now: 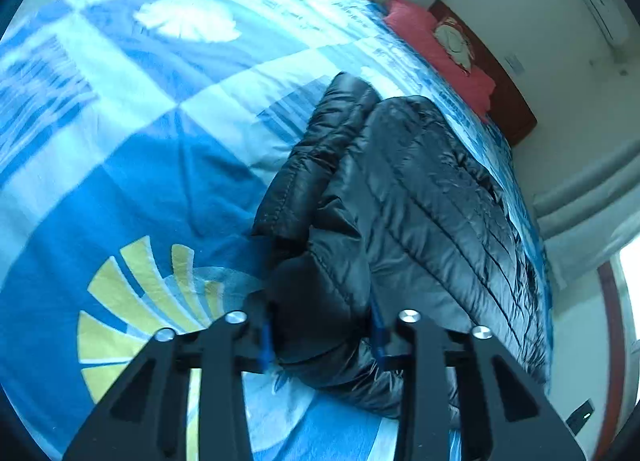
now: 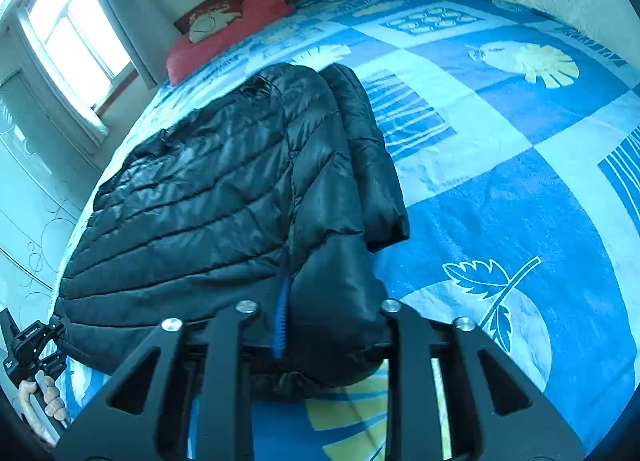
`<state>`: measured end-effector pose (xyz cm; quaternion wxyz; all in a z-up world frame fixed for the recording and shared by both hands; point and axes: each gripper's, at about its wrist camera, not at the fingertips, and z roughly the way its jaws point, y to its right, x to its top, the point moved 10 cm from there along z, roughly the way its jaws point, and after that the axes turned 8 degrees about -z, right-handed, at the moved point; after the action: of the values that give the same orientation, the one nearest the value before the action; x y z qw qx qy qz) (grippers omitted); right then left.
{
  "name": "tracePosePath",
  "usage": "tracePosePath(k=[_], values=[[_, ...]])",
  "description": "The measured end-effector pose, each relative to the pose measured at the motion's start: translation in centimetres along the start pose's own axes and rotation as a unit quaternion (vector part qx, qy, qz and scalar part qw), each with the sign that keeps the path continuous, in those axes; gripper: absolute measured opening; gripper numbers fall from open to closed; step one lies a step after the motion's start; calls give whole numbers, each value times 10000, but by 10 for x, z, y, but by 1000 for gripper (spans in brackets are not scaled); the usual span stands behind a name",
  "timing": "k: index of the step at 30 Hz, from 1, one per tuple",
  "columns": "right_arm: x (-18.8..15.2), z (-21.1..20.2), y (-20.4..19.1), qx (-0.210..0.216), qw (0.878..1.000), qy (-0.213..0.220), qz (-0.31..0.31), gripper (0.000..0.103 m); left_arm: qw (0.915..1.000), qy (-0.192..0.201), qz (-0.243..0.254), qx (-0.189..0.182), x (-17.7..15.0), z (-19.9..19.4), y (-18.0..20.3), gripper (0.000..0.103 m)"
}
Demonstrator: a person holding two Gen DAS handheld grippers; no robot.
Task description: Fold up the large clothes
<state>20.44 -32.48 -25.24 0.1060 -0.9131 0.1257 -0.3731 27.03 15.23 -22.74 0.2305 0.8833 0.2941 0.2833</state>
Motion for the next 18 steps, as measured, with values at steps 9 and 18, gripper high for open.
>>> tracePosePath(k=[9, 18], values=[[-20, -30, -2, 89, 9998, 33, -168, 17, 9998, -10, 190, -44, -12, -34, -13, 28], [-58, -55, 2, 121, 9998, -87, -146, 17, 9992, -110, 378, 83, -48, -67, -43, 28]])
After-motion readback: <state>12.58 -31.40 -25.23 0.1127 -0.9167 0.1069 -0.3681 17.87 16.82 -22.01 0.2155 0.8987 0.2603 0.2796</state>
